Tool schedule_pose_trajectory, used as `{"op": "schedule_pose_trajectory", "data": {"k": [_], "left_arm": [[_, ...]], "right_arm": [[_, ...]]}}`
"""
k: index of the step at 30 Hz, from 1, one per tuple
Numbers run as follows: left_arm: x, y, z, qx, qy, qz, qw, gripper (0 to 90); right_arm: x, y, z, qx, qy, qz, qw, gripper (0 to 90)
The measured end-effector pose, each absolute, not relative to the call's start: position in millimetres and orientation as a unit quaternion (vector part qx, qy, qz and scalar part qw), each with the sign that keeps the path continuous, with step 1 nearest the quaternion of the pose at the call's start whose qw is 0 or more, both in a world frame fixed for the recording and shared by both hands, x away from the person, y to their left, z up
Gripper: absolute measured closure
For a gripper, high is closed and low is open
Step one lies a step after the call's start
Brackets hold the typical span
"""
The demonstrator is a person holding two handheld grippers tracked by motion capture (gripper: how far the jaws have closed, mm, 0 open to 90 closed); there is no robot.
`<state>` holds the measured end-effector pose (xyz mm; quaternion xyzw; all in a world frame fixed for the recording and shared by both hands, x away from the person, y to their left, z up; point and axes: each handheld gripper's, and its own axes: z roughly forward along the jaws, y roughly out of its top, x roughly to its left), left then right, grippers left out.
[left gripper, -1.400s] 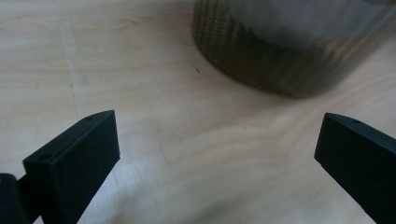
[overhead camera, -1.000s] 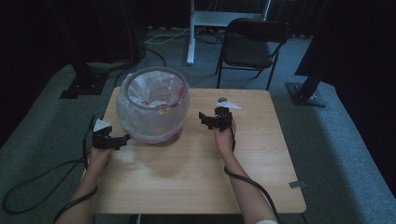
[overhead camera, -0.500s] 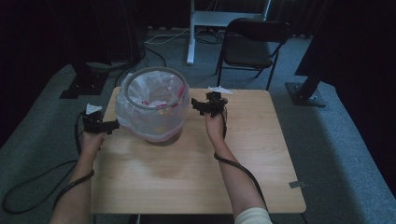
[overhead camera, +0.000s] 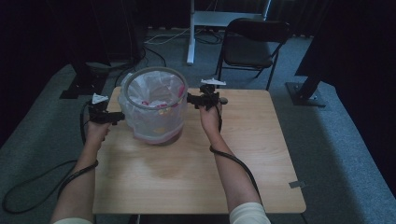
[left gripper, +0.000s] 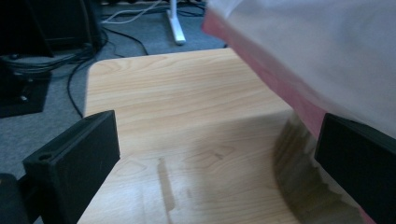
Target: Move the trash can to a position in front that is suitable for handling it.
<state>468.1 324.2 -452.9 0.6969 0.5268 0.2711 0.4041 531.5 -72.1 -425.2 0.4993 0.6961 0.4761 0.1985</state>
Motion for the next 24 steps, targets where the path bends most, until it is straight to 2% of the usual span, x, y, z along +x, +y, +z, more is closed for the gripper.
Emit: {"op": "schedule_pose_trajectory", "data": {"k": [9, 24], "left_arm": [[471.0, 307.7, -454.1, 0.719, 0.514, 0.264, 0.387, 0.0], [473.5, 303.6, -449.9, 0.713, 0.514, 0.275, 0.390, 1.3]], "right_arm": [[533.1, -68.6, -420.6, 0.475, 0.719, 0.474, 0.179, 12.9], [535.1, -75.2, -422.1, 0.458, 0.731, 0.484, 0.147, 13.6]]}}
